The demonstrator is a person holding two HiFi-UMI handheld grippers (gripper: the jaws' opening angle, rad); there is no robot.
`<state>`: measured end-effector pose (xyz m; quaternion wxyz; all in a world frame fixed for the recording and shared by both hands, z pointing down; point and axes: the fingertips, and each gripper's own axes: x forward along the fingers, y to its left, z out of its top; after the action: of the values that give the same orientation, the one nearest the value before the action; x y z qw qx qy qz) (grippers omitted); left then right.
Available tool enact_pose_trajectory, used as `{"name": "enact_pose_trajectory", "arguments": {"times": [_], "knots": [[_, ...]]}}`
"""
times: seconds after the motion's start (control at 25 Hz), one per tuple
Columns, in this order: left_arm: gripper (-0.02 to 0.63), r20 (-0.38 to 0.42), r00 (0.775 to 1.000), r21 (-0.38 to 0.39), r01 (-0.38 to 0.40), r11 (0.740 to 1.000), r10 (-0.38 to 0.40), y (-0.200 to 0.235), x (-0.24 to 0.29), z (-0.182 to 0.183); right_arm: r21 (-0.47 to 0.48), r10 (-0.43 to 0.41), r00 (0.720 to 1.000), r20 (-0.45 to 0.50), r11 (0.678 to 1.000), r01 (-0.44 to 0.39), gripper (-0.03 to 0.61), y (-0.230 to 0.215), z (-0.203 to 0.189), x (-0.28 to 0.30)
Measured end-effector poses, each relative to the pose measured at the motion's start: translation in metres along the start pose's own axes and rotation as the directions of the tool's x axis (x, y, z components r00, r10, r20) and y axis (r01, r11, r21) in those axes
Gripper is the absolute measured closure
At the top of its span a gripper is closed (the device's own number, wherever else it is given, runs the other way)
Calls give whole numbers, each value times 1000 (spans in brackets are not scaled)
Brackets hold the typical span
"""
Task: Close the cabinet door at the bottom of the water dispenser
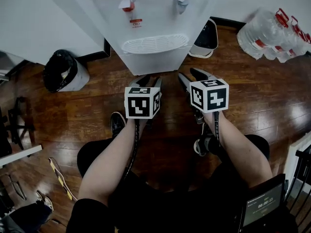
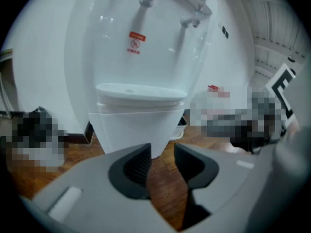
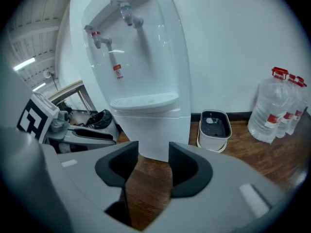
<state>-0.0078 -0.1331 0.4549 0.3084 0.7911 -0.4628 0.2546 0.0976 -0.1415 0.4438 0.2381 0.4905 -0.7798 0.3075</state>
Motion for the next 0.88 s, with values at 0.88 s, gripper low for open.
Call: {"name": "enact_pose_trajectory", "arguments": {"times": [0.88], "knots": [[449, 260, 950, 109, 147, 983, -170, -114, -121, -42, 225, -28, 978, 208, 974, -20, 410, 66, -61, -118]]}}
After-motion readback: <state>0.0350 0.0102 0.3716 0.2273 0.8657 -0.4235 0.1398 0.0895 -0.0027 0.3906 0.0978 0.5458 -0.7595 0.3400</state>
